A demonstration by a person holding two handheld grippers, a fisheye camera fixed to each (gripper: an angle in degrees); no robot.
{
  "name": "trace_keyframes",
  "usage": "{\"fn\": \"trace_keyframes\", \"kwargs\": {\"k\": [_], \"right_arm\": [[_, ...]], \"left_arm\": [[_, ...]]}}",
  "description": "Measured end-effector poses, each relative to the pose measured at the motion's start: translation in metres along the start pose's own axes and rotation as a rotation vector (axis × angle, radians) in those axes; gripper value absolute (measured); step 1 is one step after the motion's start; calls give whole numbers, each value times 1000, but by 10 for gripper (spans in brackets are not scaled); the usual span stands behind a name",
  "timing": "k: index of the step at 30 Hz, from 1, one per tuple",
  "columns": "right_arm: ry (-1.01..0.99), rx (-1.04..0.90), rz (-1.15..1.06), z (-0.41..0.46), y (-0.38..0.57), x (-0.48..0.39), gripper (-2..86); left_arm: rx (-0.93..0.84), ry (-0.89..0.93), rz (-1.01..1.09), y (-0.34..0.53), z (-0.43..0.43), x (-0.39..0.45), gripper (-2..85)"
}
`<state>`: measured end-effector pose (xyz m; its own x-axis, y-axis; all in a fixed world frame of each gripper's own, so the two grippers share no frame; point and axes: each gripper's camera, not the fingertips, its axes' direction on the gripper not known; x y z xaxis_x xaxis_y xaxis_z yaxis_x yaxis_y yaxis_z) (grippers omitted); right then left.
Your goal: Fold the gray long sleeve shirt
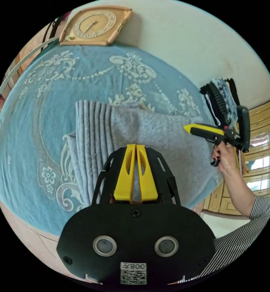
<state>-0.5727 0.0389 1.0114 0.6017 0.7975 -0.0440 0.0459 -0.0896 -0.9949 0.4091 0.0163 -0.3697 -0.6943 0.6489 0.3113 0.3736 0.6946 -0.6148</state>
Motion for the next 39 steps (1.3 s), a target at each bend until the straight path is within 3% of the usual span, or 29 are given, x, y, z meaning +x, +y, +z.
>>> {"fn": "trace_keyframes", "kwargs": {"k": [5, 8, 11, 14, 20, 26, 29, 39], "right_arm": [[42, -71, -11, 22, -24, -24, 1], [44, 5, -12, 9, -19, -37, 1], [57, -47, -8, 31, -24, -47, 2], [21, -44, 13, 28, -29, -47, 1], [17, 58, 66, -22, 4, -46, 1], [-30, 0, 42, -16, 54, -74, 1], [-17, -100, 48, 21, 60, -78, 2], [-98, -30, 63, -14, 23, -100, 30]], "left_arm": [[54, 67, -14, 11, -24, -4, 2], [89, 146, 30, 34, -40, 3, 2], [-17, 73, 49, 52, -19, 3, 3], [14, 141, 3, 63, -26, -12, 5], [137, 102, 8, 110, -90, -27, 25], [215, 75, -210, 207, -140, -80, 81], [222, 169, -363, 248, -143, -112, 101], [249, 542, -606, 297, -107, -163, 111]]}}
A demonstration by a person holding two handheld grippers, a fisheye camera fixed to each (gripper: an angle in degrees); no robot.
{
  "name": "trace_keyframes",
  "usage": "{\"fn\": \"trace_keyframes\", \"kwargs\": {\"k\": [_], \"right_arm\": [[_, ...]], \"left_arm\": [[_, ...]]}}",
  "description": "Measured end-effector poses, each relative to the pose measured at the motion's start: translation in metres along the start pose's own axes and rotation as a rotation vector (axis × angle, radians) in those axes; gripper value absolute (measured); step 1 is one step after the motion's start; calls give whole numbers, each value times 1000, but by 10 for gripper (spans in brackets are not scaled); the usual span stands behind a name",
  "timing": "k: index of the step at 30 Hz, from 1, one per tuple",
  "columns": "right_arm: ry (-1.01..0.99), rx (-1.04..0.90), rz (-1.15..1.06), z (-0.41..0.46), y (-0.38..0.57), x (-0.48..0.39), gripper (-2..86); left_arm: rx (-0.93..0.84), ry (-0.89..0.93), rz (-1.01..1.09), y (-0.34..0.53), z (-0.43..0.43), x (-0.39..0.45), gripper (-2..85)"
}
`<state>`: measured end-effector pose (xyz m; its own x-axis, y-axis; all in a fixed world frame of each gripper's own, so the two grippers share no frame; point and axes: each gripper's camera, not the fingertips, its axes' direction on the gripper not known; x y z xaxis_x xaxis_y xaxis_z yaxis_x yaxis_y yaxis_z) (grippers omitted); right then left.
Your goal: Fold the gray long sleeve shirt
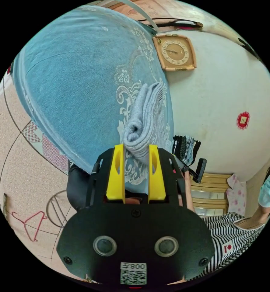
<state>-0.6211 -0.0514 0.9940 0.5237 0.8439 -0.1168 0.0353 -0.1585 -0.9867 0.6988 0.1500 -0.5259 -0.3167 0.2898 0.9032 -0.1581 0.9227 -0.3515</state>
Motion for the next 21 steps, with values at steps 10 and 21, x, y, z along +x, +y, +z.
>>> {"fn": "trace_keyframes", "kwargs": {"k": [10, 21], "right_arm": [[-124, -124, -226, 47, -124, -128, 110], [152, -290, -274, 115, -162, -214, 131]], "left_arm": [[15, -91, 146, 12, -8, 43, 64], [-31, -238, 341, 36, 15, 118, 61]]}}
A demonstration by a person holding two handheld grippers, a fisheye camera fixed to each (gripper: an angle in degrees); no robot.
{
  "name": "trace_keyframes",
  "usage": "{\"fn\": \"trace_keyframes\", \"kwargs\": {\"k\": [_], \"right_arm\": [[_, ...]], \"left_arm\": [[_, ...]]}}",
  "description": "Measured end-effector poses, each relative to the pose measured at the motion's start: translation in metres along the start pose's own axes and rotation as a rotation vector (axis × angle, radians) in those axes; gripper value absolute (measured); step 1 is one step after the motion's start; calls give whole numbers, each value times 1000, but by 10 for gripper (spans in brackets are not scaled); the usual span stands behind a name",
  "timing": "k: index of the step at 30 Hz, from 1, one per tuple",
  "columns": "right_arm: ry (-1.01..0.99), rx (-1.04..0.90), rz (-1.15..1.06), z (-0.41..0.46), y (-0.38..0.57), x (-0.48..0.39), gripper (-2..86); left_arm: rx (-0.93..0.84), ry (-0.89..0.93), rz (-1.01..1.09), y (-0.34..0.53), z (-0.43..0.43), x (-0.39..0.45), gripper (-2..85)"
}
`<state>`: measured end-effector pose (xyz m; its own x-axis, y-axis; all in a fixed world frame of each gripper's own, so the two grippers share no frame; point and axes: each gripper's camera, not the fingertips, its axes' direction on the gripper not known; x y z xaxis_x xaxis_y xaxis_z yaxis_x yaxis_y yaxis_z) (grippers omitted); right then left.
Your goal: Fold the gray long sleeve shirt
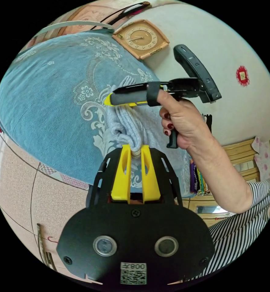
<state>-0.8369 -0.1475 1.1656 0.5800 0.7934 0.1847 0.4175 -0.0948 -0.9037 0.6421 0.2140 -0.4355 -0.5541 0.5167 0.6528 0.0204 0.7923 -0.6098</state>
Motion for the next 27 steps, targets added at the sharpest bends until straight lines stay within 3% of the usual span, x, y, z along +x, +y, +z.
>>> {"fn": "trace_keyframes", "kwargs": {"k": [4, 9, 12, 17, 23, 27], "right_arm": [[250, 8, -24, 12, 2, -24, 105], [214, 4, -11, 7, 9, -4, 77], [149, 2, -20, 1, 18, 14, 63], [-144, 91, 46, -38, 55, 84, 56], [-419, 295, 110, -102, 148, 193, 52], [-502, 393, 160, -124, 220, 260, 46]], "left_arm": [[-13, -52, 87, -4, 7, 44, 60], [-20, -76, 130, -3, 10, 80, 60], [-16, -77, 139, -2, 8, 101, 59], [-14, -74, 234, -4, 8, 159, 58], [-15, -46, 467, -9, 19, 270, 55], [-56, -17, 643, -6, 51, 355, 53]]}}
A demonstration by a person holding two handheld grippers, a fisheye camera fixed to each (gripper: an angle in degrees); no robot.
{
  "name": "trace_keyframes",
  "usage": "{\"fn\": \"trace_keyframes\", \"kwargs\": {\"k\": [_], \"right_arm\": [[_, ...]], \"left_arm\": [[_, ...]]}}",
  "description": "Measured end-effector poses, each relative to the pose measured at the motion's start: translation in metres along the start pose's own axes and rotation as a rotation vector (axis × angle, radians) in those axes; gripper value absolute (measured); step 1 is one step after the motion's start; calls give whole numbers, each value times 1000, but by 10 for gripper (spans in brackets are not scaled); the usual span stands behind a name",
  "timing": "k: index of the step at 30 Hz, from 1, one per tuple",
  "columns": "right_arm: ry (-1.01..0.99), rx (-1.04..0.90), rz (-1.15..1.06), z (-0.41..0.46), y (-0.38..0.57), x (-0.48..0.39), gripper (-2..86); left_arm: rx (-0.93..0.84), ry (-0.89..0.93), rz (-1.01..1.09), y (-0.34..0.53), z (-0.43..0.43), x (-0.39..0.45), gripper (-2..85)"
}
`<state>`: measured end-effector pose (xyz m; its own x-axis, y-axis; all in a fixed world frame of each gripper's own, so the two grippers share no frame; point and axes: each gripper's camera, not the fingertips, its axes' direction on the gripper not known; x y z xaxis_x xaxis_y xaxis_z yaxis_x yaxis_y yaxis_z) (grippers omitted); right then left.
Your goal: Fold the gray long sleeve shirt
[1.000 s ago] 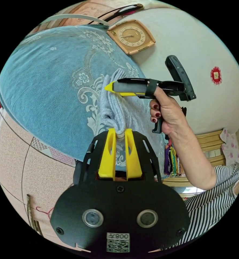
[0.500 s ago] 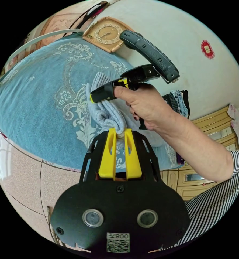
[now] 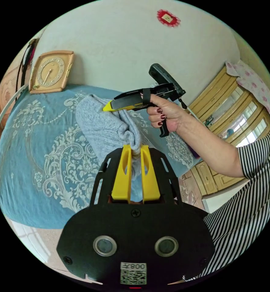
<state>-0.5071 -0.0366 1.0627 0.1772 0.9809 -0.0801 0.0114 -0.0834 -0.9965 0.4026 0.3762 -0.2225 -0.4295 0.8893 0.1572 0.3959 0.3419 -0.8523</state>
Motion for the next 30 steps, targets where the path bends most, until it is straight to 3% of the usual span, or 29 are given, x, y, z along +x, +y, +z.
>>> {"fn": "trace_keyframes", "kwargs": {"k": [5, 14, 25, 30], "right_arm": [[-22, 81, 122, -70, 70, 90, 39], [-132, 105, 294, -97, 157, 215, 34], [-240, 168, 423, -113, 221, 291, 20], [-196, 278, 319, -144, 254, 251, 4]], "left_arm": [[-79, 62, 101, -43, 64, 67, 54], [-283, 95, 183, -85, 185, 159, 53], [-395, 64, 192, -105, 257, 218, 63], [-379, -18, 257, -107, 257, 248, 68]]}}
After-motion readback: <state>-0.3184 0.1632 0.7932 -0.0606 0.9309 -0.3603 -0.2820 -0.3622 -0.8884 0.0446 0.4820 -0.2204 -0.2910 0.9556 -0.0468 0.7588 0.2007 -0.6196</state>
